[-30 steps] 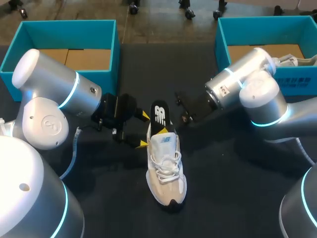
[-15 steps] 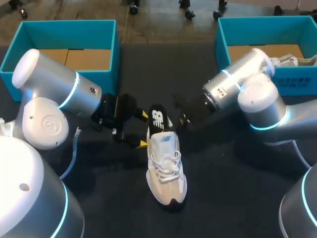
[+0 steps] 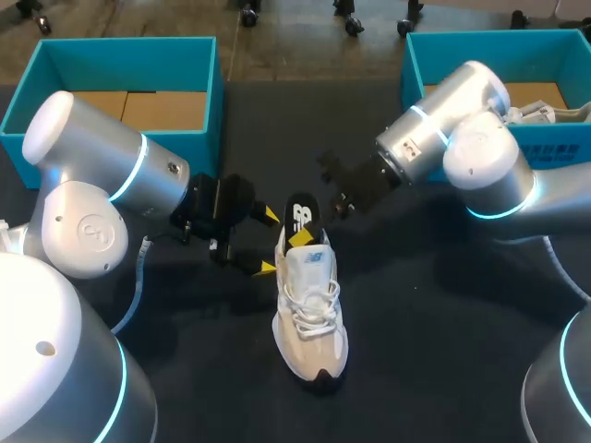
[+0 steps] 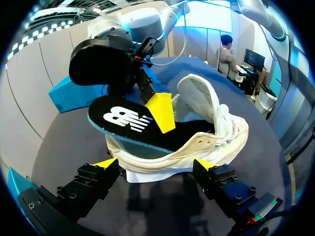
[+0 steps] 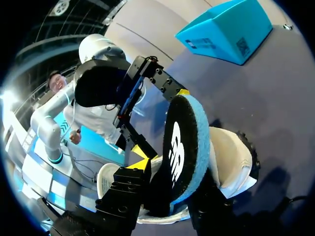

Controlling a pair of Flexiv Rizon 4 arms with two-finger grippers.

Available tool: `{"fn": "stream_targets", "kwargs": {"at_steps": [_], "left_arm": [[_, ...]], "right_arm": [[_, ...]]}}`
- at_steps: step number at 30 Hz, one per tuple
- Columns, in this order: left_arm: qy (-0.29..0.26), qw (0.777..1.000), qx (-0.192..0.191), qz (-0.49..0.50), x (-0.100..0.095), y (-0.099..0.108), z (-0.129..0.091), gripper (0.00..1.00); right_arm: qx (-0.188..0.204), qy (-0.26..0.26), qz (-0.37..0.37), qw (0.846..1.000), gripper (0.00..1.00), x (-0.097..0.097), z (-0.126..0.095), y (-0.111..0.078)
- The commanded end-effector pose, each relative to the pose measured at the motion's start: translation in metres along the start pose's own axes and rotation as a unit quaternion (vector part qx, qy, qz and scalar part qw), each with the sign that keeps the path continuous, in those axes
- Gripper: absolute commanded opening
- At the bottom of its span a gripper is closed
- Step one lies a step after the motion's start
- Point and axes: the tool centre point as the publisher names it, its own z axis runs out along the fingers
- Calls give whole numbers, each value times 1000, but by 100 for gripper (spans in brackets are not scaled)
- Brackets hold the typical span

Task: Take the shoe out of the shoebox, open the shoe tongue, remove and reinsert the insole, then place the shoe into the shoebox

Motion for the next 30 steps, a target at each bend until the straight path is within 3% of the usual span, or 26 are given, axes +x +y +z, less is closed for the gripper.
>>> {"fn": "stream_targets", "kwargs": {"at_steps": [1, 2, 24, 30], "left_arm": [[-1, 1000, -2, 0, 0, -1, 1, 100], [-1, 1000, -2, 0, 0, -1, 1, 100], [-1, 1000, -2, 0, 0, -1, 1, 100], [-1, 1000, -2, 0, 0, -1, 1, 100]], "right_arm": [[10, -1, 3, 1000, 16, -3, -3, 1], [11, 0, 4, 1000, 0, -3, -3, 0], [18, 51, 57, 997, 0, 2, 26, -35], [26, 31, 56, 998, 15, 7, 19, -25]]}}
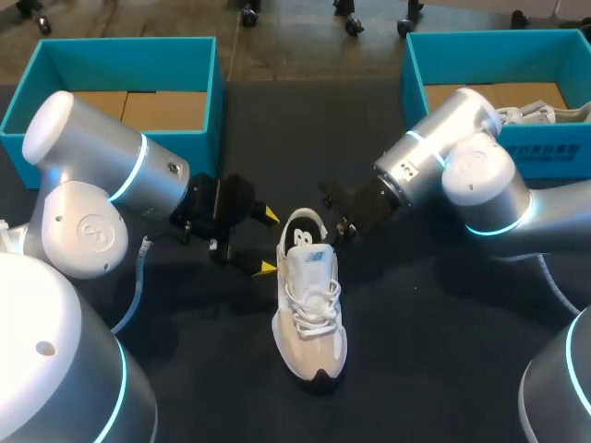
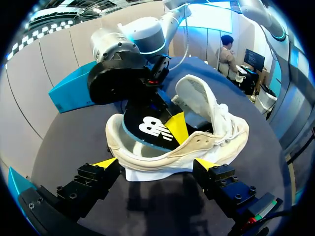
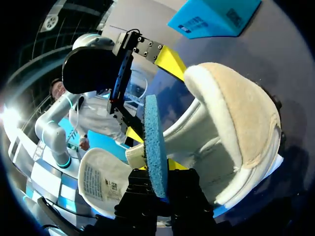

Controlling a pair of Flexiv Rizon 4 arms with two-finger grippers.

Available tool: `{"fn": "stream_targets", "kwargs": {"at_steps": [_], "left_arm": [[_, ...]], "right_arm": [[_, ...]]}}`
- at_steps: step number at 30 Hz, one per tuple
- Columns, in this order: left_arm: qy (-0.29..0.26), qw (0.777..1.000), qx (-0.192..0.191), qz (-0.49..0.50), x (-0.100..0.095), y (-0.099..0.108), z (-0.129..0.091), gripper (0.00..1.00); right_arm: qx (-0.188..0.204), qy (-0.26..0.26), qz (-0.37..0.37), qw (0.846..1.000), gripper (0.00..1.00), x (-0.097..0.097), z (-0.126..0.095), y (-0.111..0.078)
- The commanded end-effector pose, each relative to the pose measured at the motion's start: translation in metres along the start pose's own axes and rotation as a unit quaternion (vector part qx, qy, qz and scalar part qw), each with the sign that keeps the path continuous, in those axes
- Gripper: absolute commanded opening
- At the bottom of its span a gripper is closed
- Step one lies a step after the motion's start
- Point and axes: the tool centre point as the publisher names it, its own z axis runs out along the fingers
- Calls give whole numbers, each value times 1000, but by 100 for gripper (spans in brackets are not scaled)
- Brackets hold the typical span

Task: Take the shoe out of the shoebox, open the shoe tongue, remove and reinsert the insole, then place the shoe into the shoebox

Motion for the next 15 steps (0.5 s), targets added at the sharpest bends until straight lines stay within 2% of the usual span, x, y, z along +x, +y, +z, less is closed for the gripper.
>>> {"fn": "stream_targets", "kwargs": {"at_steps": [1, 5, 15], "left_arm": [[-1, 1000, -2, 0, 0, -1, 1, 100], [-1, 1000, -2, 0, 0, -1, 1, 100], [-1, 1000, -2, 0, 0, -1, 1, 100]], "right_arm": [[8, -15, -3, 1000, 16, 8, -6, 8], [15, -20, -5, 1000, 26, 11, -9, 13], [14, -42, -14, 999, 38, 15, -19, 19]]}}
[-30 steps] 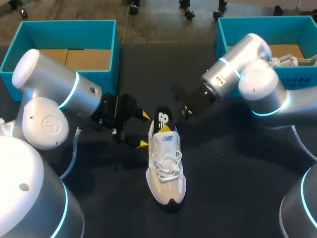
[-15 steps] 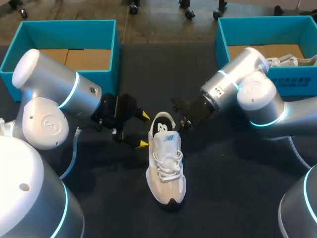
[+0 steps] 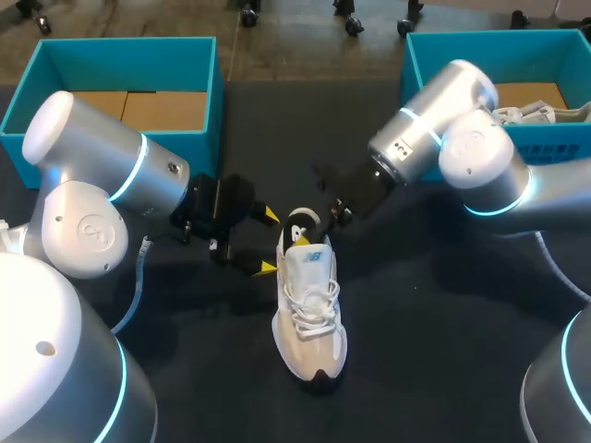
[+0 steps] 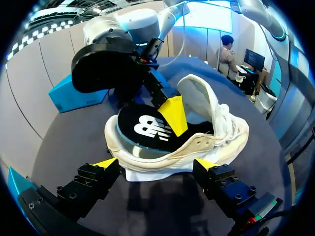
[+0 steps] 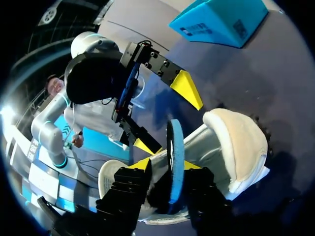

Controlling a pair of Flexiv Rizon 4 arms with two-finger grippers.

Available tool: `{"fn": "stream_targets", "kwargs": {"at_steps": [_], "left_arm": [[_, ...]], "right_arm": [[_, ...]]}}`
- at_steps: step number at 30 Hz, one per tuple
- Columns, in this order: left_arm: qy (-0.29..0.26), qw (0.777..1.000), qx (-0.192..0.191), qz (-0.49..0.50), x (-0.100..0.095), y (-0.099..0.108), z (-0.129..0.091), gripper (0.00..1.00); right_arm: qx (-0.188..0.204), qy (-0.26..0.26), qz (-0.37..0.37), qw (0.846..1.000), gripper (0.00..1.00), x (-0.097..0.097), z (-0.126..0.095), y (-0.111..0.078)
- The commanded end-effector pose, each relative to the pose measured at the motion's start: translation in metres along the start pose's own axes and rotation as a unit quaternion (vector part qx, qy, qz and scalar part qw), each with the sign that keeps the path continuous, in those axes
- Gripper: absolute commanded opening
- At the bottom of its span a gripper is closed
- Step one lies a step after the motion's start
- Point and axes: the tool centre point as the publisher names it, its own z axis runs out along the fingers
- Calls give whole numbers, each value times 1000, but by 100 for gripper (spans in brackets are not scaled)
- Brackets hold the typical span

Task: Take the shoe out of the shoebox, open the shoe tongue, remove and reinsert the insole, then place the shoe into the shoebox

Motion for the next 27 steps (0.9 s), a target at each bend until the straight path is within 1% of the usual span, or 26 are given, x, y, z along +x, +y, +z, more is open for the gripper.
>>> {"fn": "stream_targets", "kwargs": {"at_steps": [1, 8, 10, 11, 13, 20, 25, 26, 27], "left_arm": [[-1, 1000, -2, 0, 0, -1, 1, 100], [-1, 1000, -2, 0, 0, -1, 1, 100], [-1, 1000, -2, 0, 0, -1, 1, 100], [-1, 1000, -2, 0, 0, -1, 1, 100], [-1, 1000, -2, 0, 0, -1, 1, 100], [-1, 1000, -2, 0, 0, -1, 1, 100], [-1, 1000, -2, 0, 0, -1, 1, 100], [-1, 1000, -2, 0, 0, -1, 1, 100], [-1, 1000, -2, 0, 0, -1, 1, 100]], "right_arm": [[-2, -9, -3, 1000, 39, 2, -6, 1], [0, -17, -10, 1000, 34, -4, -11, 5], [-2, -17, -11, 1000, 24, -6, -11, 4], [-3, -17, -11, 1000, 18, -7, -10, 4], [-3, -14, -12, 1000, 0, -9, -8, 2], [-2, -1, -3, 1000, 0, -5, 1, -7], [-3, 9, 1, 1000, 0, -6, 5, -12], [-4, 9, 0, 1000, 3, -6, 5, -12], [-5, 7, -1, 1000, 16, -6, 3, -11]]}}
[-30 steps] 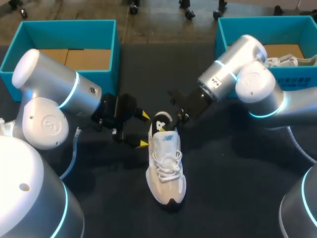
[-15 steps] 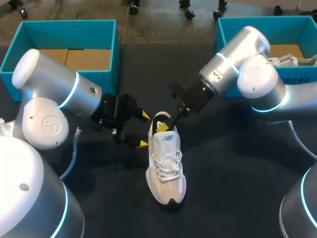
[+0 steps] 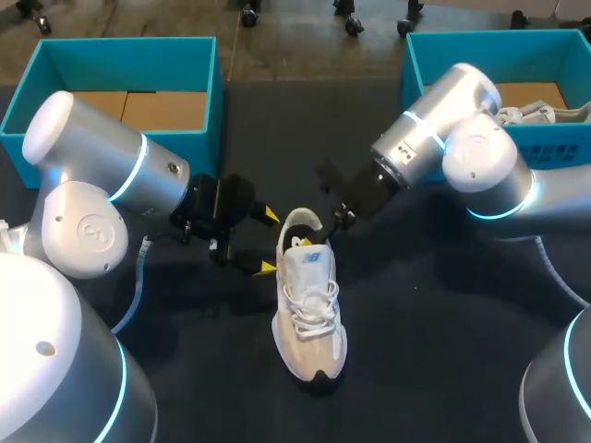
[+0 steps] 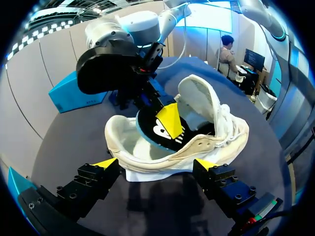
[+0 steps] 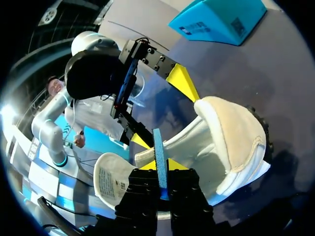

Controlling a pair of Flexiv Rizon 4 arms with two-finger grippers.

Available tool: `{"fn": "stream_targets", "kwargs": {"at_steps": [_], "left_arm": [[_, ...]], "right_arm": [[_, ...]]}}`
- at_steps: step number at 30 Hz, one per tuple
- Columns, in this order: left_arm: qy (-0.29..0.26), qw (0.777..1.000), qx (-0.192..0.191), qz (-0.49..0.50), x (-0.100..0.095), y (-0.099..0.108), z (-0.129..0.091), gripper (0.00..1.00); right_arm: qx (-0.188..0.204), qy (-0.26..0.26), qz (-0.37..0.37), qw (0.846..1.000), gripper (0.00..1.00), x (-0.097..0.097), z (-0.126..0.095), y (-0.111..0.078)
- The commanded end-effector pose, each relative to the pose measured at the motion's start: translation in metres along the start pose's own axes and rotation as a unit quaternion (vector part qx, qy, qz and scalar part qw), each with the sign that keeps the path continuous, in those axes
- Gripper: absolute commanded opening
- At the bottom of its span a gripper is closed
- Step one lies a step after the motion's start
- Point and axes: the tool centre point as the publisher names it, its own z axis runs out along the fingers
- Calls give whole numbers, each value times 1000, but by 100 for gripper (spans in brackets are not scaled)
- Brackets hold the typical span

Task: Take the shoe out of the shoebox, open the shoe tongue, remove and reinsert the insole, then place the shoe into the shoebox

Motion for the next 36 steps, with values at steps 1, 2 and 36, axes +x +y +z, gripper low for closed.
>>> {"fn": "stream_targets", "kwargs": {"at_steps": [1, 2, 36], "left_arm": [[-1, 1000, -2, 0, 0, -1, 1, 100], [-1, 1000, -2, 0, 0, -1, 1, 100], [24, 999, -11, 47, -12, 7, -59, 100]], "right_arm": [[-6, -5, -3, 1000, 41, 1, -1, 0], [-7, -7, -5, 1000, 49, 2, -3, 1], [-25, -102, -42, 994, 100, 31, -42, 36]]}}
